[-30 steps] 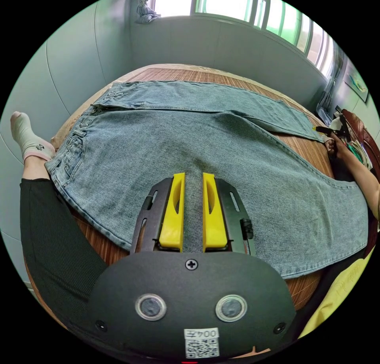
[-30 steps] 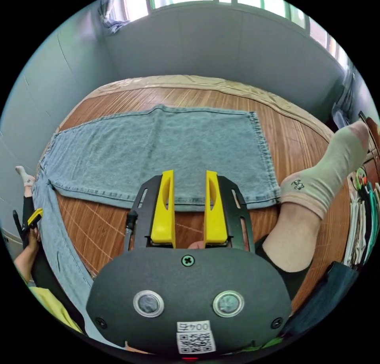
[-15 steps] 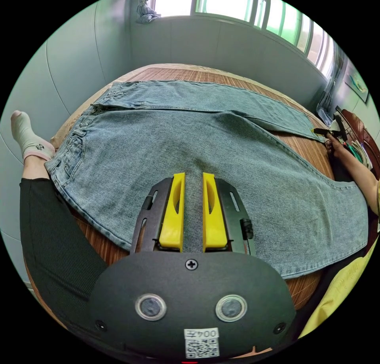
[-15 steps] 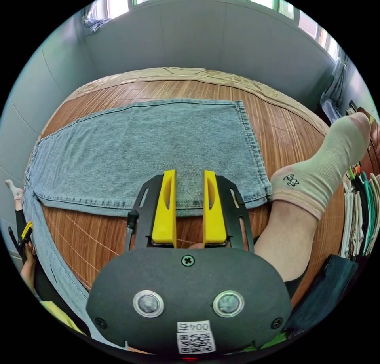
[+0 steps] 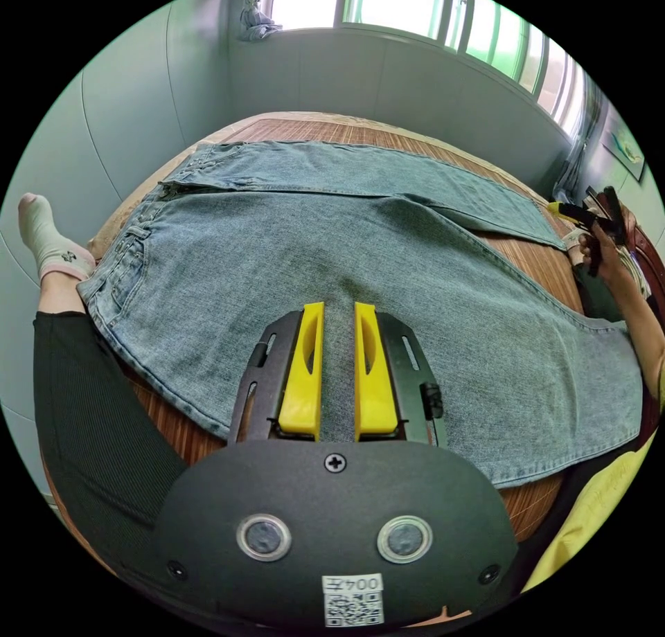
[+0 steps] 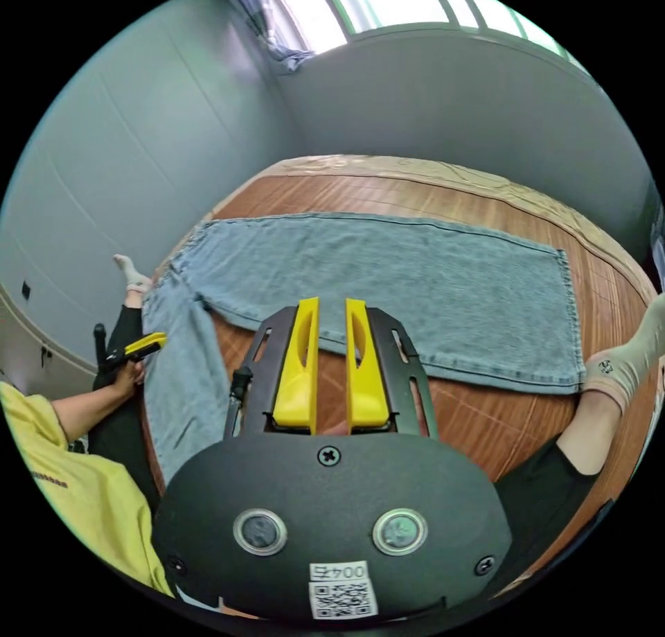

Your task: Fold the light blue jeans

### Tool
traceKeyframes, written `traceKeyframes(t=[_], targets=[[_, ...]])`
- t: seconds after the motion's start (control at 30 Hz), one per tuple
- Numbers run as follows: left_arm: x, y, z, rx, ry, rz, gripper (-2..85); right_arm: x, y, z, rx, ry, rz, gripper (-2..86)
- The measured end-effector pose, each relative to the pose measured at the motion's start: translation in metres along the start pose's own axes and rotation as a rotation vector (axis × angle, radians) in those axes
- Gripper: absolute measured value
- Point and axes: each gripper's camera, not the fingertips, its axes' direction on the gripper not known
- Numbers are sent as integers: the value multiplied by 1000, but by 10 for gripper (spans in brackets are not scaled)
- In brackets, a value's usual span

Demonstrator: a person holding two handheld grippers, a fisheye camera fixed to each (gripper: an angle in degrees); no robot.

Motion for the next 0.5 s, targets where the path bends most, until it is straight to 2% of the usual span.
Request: traceKeyframes(t=[0.13,0.27,0.5], targets=[[-9,-6,0,0,2,-2,62,-49,27,-30,20,-120,-72,38],[-19,-13,0,1,5,-4,62,-112,87,-43,-74,-237,-135,57],[-39,-31,-7,-50,27,-12,62,-172,181,-61,-253,-209,-135,79]])
